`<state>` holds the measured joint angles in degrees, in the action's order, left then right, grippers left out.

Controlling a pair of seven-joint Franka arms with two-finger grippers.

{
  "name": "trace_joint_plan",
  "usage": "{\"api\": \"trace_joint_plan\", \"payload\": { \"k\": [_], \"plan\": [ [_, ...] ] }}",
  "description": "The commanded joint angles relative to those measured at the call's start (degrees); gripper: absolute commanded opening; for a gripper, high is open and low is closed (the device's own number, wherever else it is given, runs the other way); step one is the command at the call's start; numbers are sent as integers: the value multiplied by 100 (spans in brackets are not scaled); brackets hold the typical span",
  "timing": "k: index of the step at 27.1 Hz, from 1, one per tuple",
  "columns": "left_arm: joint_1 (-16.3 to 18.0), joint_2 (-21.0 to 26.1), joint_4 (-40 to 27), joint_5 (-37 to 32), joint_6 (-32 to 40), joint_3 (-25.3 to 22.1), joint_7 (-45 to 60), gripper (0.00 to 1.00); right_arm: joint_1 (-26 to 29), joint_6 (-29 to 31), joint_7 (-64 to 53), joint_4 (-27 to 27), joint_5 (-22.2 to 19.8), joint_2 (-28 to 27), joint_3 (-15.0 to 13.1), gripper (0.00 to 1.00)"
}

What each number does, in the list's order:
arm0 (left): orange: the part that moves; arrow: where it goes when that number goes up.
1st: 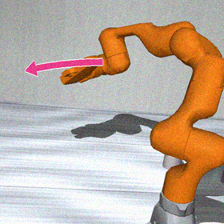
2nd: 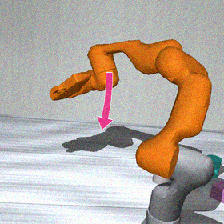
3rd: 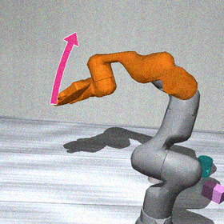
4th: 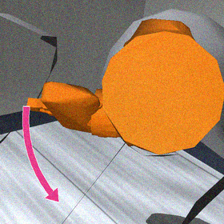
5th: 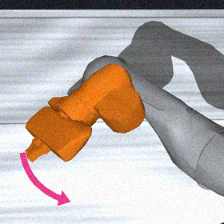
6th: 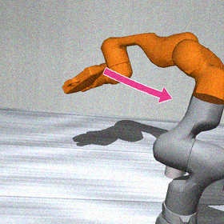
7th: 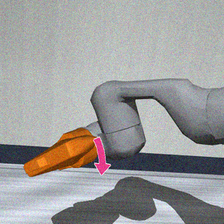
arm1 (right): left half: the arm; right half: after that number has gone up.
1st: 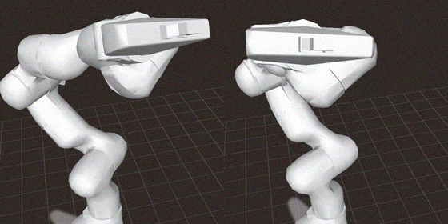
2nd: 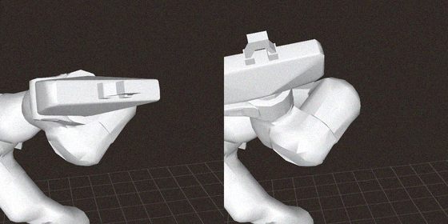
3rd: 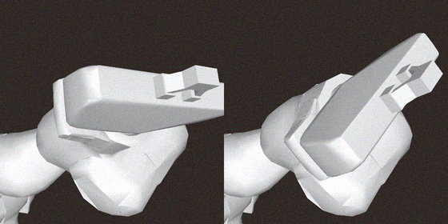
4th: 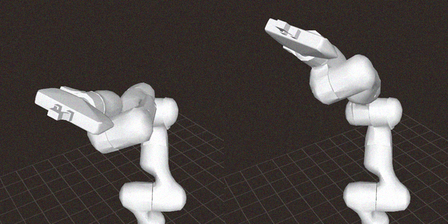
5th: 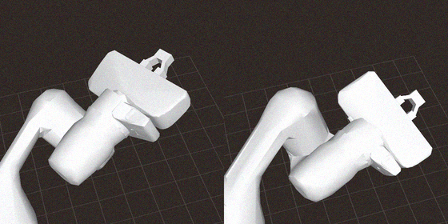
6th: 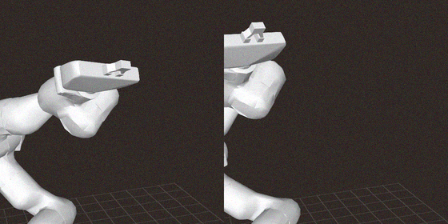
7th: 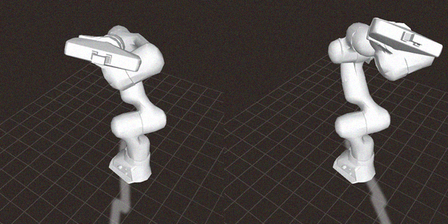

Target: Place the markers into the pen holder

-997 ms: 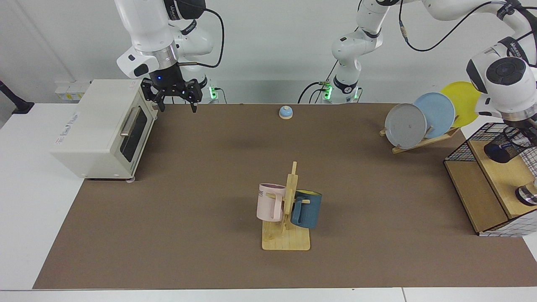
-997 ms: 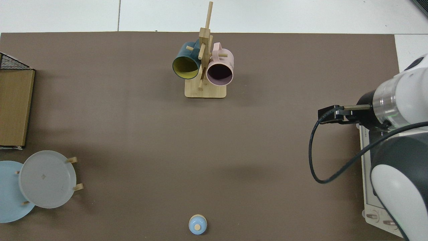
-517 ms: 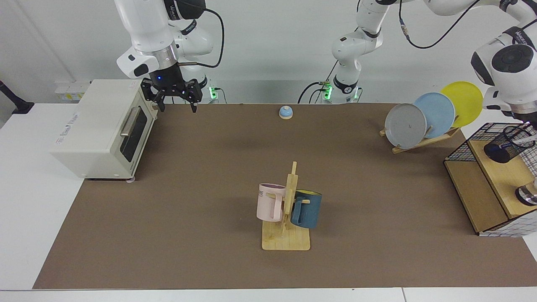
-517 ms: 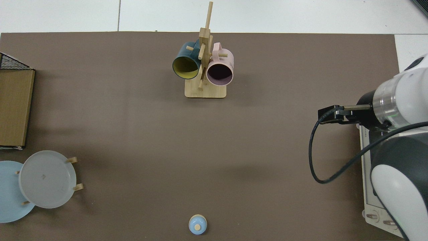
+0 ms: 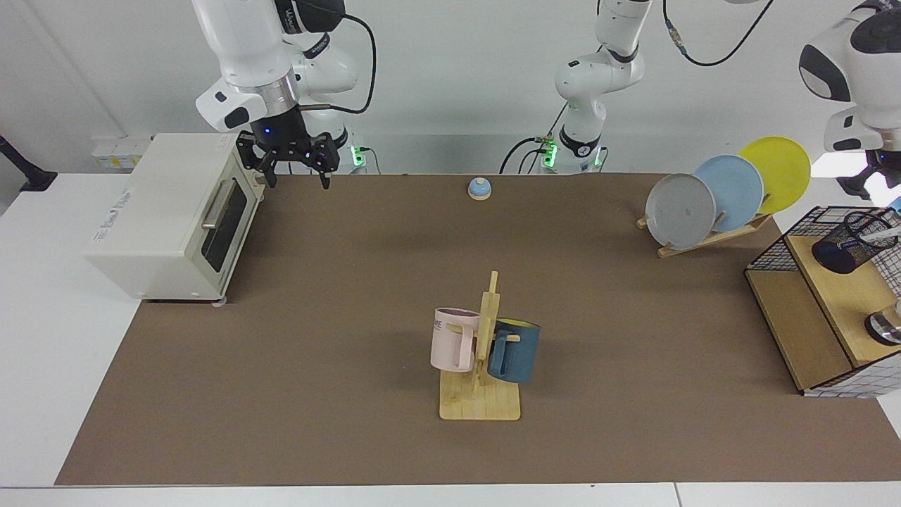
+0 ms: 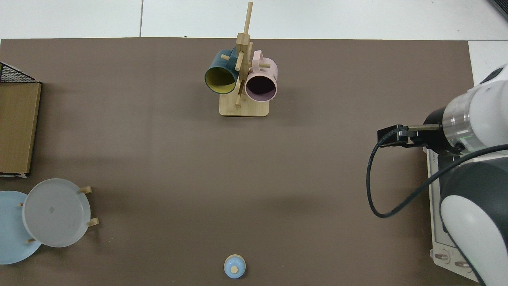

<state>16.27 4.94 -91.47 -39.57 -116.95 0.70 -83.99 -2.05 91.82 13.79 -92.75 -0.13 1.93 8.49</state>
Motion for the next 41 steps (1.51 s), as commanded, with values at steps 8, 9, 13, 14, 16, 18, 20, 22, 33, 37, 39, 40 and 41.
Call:
{"api": "trace_joint_plan", "payload": {
  "k": [8, 9, 13, 14, 16, 18, 20, 22, 33, 37, 39, 40, 41],
  "plan": [
    [-1064, -573, -37, 1881, 1762, -351, 1849, 100, 108, 65, -157, 11, 128, 18, 47, 99],
    [-1160, -582, -46, 1987, 1920, -343, 2147, 100, 108, 65, -157, 2, 128, 18, 47, 99],
    [-1460, -644, -64, 2540, 2430, -246, 3369, 100, 108, 65, -157, 2, 128, 18, 47, 99],
    [-1486, -670, -64, 2698, 2536, -228, 3729, 100, 108, 65, -157, 2, 136, 18, 47, 99],
    [-1539, -696, -72, 3023, 2686, -150, 4423, 100, 108, 65, -157, 11, 128, 18, 47, 99],
    [-1557, -696, -72, 3375, 2791, 8, 5039, 100, 108, 65, -157, 2, 128, 18, 47, 99],
    [-1565, -705, -64, 3656, 2844, 123, 5593, 100, 108, 65, -157, 11, 136, 18, 47, 99],
    [-1583, -766, -64, 3807, 2914, 255, 6103, 100, 108, 65, -157, 2, 128, 18, 47, 99],
    [-1724, -872, -20, 4343, 3284, 326, 7493, 100, 108, 65, -157, 2, 136, 18, 47, 99],
    [-1724, -916, -11, 4343, 3275, 317, 7573, 100, 108, 65, -166, 11, 128, 18, 47, 99],
    [-1724, -916, 24, 4326, 3284, 317, 7582, 100, 108, 65, -157, 11, 136, 18, 47, 99],
    [-1724, -916, 50, 4300, 3293, 317, 7582, 100, 108, 65, -157, 11, 136, 18, 47, 99],
    [-1698, -907, 77, 4282, 3301, 325, 7582, 100, 108, 65, -157, 2, 128, 18, 47, 99]
  ]
}}
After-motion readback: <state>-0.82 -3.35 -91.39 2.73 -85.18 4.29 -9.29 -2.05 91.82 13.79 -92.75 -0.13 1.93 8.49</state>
